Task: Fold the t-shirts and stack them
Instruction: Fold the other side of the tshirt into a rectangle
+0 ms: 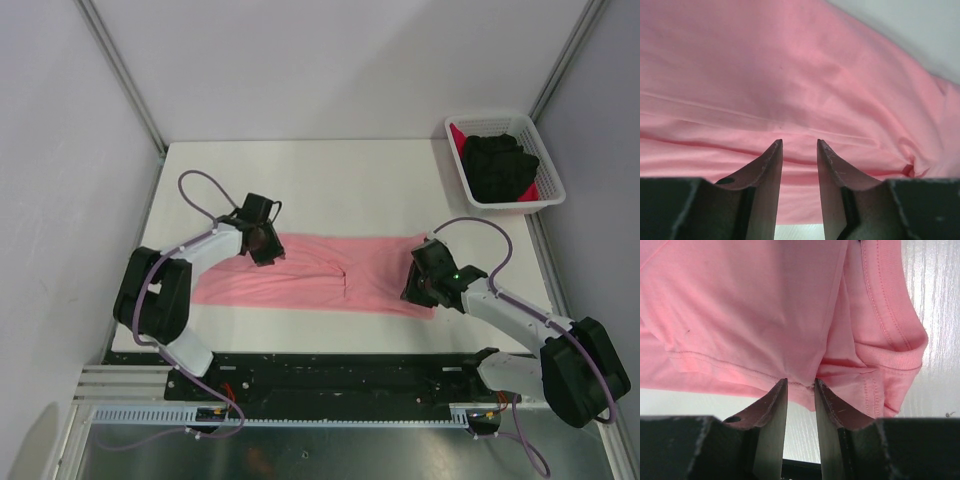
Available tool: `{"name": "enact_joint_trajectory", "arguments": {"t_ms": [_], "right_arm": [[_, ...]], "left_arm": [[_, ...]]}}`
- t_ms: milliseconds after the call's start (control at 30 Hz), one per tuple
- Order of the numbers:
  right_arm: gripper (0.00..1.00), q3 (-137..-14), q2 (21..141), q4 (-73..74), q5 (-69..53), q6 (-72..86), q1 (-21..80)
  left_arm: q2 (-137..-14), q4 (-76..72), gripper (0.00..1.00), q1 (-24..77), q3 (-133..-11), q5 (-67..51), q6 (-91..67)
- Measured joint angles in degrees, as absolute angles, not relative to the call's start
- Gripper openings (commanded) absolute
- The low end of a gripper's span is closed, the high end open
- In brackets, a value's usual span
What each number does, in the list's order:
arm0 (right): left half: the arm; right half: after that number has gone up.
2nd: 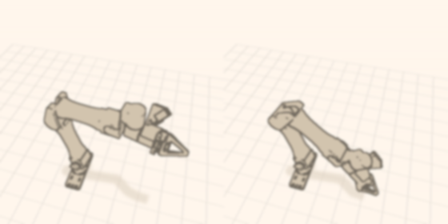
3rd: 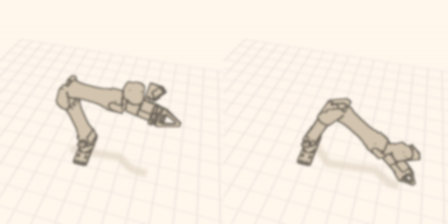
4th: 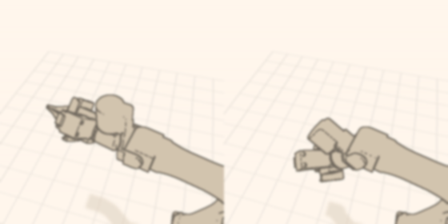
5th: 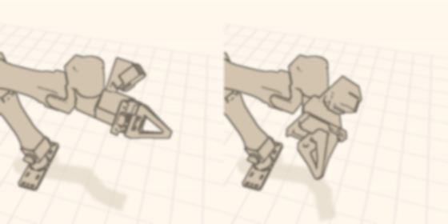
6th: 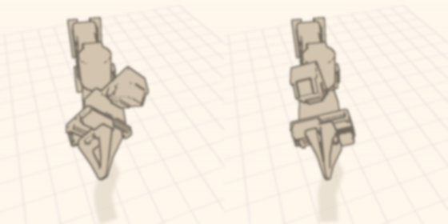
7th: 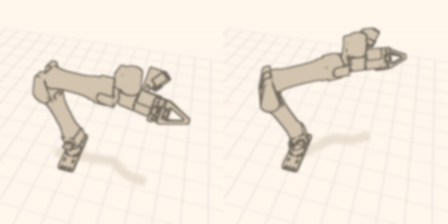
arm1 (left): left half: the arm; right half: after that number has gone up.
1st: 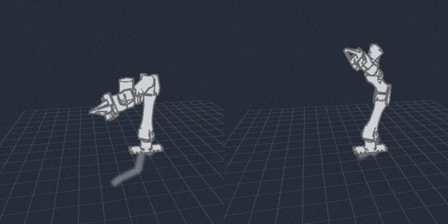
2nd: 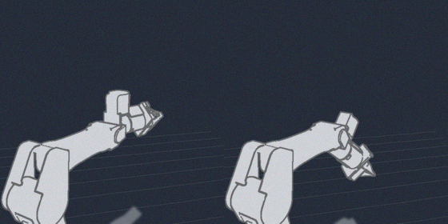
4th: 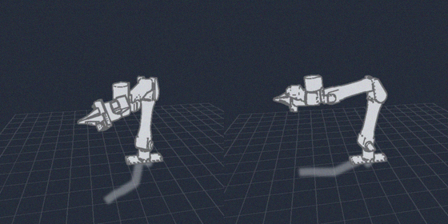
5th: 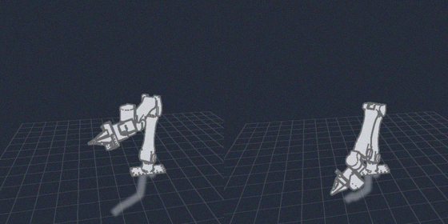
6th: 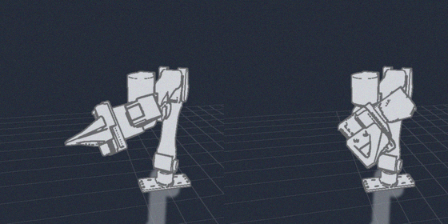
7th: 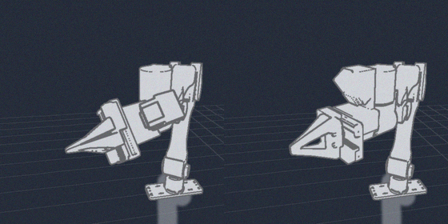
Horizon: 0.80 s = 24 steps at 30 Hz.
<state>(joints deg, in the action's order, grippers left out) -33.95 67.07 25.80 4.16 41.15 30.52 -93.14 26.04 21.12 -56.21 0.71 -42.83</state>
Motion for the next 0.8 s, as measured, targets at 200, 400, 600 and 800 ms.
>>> {"name": "enact_joint_trajectory", "arguments": {"t_ms": [200,400,600,800], "right_arm": [[0.32,-33.95,67.07,25.74,4.08,41.12,30.24],[0.32,-33.95,67.07,25.78,4.08,41.10,30.15],[0.32,-33.95,67.05,25.80,4.10,41.08,30.13],[0.32,-33.95,66.94,25.80,4.10,41.01,30.04]], "left_arm": [[-94.72,26.06,0.38,20.64,-56.29,1.85,-45.89],[-97.91,26.06,0.37,20.64,-57.17,2.42,-47.18],[-98.10,26.11,0.30,20.64,-57.82,3.79,-48.05],[-98.10,26.15,0.17,20.64,-57.82,5.48,-48.03]]}}
